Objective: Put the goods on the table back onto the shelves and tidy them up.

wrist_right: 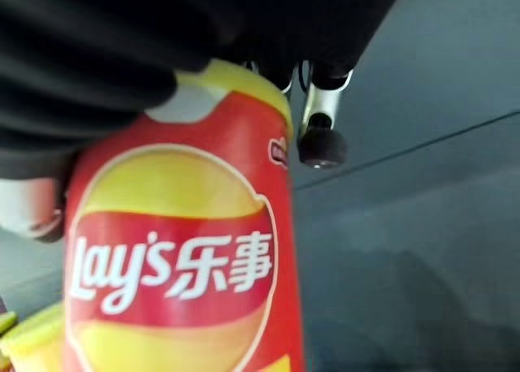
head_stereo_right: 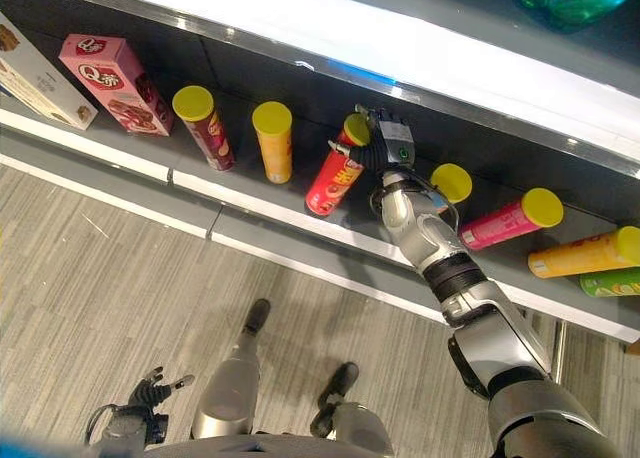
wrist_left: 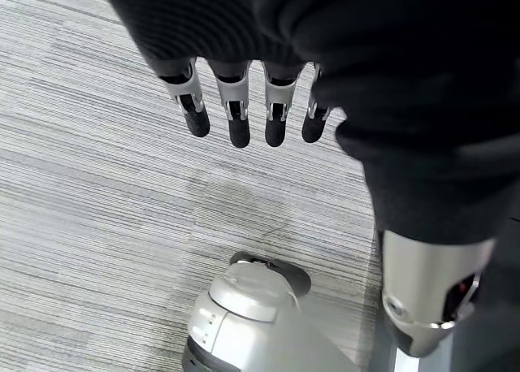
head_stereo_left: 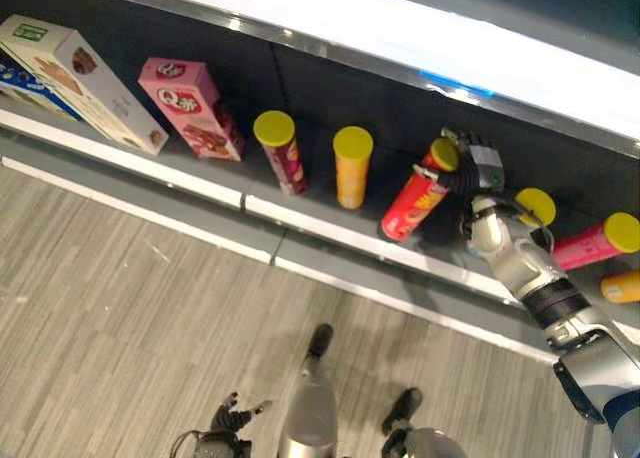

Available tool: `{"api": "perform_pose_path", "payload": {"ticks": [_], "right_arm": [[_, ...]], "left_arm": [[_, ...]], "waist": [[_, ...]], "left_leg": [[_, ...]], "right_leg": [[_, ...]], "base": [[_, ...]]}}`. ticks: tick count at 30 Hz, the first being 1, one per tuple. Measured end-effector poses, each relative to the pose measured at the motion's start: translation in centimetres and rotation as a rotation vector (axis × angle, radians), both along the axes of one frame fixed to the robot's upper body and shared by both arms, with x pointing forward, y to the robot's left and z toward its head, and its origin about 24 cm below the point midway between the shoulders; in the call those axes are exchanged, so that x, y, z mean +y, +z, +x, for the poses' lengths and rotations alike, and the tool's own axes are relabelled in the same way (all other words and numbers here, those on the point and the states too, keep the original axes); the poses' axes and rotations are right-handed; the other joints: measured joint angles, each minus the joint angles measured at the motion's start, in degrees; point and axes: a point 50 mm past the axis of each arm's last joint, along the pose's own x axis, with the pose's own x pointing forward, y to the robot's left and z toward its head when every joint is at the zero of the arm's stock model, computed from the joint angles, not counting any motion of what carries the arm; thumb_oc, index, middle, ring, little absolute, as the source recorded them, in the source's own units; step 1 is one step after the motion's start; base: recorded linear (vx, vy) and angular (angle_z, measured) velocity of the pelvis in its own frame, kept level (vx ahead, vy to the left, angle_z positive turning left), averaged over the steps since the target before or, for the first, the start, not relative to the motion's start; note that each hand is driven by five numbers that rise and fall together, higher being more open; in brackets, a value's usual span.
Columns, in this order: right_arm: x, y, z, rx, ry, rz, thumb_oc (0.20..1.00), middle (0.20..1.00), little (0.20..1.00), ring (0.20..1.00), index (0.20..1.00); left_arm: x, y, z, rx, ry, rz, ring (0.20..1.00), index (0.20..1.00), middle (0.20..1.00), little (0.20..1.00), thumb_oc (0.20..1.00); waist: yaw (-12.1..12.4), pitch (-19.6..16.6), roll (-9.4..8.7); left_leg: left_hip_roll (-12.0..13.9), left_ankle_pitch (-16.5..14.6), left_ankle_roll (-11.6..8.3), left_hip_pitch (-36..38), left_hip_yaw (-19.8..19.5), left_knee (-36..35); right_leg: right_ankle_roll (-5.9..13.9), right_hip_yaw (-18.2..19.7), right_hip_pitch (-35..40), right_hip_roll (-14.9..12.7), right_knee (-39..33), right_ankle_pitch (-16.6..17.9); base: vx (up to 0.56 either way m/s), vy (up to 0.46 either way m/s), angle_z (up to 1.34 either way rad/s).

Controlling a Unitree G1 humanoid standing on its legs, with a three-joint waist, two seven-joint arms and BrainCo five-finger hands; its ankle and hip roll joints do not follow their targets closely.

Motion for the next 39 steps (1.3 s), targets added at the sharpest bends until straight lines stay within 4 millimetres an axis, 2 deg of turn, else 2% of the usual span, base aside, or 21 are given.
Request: {"api": "perform_pose_path", "payload": {"ticks": [9, 18, 23, 26, 39], "right_arm": [[-0.7, -0.1, -0.2, -0.02, -0.023, -0.044, 0.2, 0.2, 0.2, 0.2, 0.2], [-1.2, 0.9, -0.7, -0.097, -0.035, -0.09, 0.2, 0.2, 0.2, 0.2, 0.2], [-2.7, 1.8, -0.6, -0.118, -0.074, -0.132, 0.2, 0.2, 0.2, 0.2, 0.2], [-3.6, 2.9, -0.5, -0.15, -0.109, -0.149, 0.2, 0.2, 0.2, 0.2, 0.2], [-4.3, 4.1, -0.5, -0.205, -0.156, -0.123, 0.2, 0.2, 0.2, 0.2, 0.2]], "left_arm": [[-0.5, 0.4, 1.0, -0.034, -0.033, -0.004, 1.0, 1.0, 1.0, 1.0, 1.0], [-0.7, 1.0, 2.7, -0.092, -0.058, 0.002, 1.0, 1.0, 1.0, 1.0, 1.0], [-0.7, 1.2, 3.1, -0.103, -0.067, 0.004, 1.0, 1.0, 1.0, 1.0, 1.0], [-1.0, 1.5, 3.8, -0.131, -0.085, 0.007, 1.0, 1.0, 1.0, 1.0, 1.0], [-1.2, 1.8, 4.4, -0.165, -0.063, -0.01, 1.0, 1.0, 1.0, 1.0, 1.0]], "waist": [[0.1, 0.46, -0.15], [0.35, 3.15, -0.92], [0.61, 3.93, -0.1], [0.5, 5.32, 1.06], [-0.74, 6.17, 1.92]], "left_leg": [[-0.2, 0.4, -0.06, -2.57, -1.17, 0.14], [-0.43, 0.47, -0.03, -3.33, -1.54, 0.17], [-0.62, 0.8, 0.07, -4.66, -1.55, 0.18], [-0.69, 0.97, 0.05, -5.15, -1.57, 0.14], [-1.27, 1.02, 0.12, -6.4, -1.45, 0.15]], "right_leg": [[-0.12, -0.9, -1.92, 0.1, 0.01, 0.1], [-0.13, -1.04, -2.37, 0.0, 0.01, 0.11], [-0.33, -1.05, -3.67, -0.13, 0.02, 0.28], [-0.39, -1.04, -4.15, -0.21, 0.03, 0.48], [-0.38, -1.0, -5.44, -0.8, 0.03, 0.57]], "base": [[-0.01, 0.001, 0.05], [-0.03, 0.014, 0.03], [-0.05, 0.022, 0.01], [-0.05, 0.031, 0.0], [-0.02, 0.006, 0.0]]}}
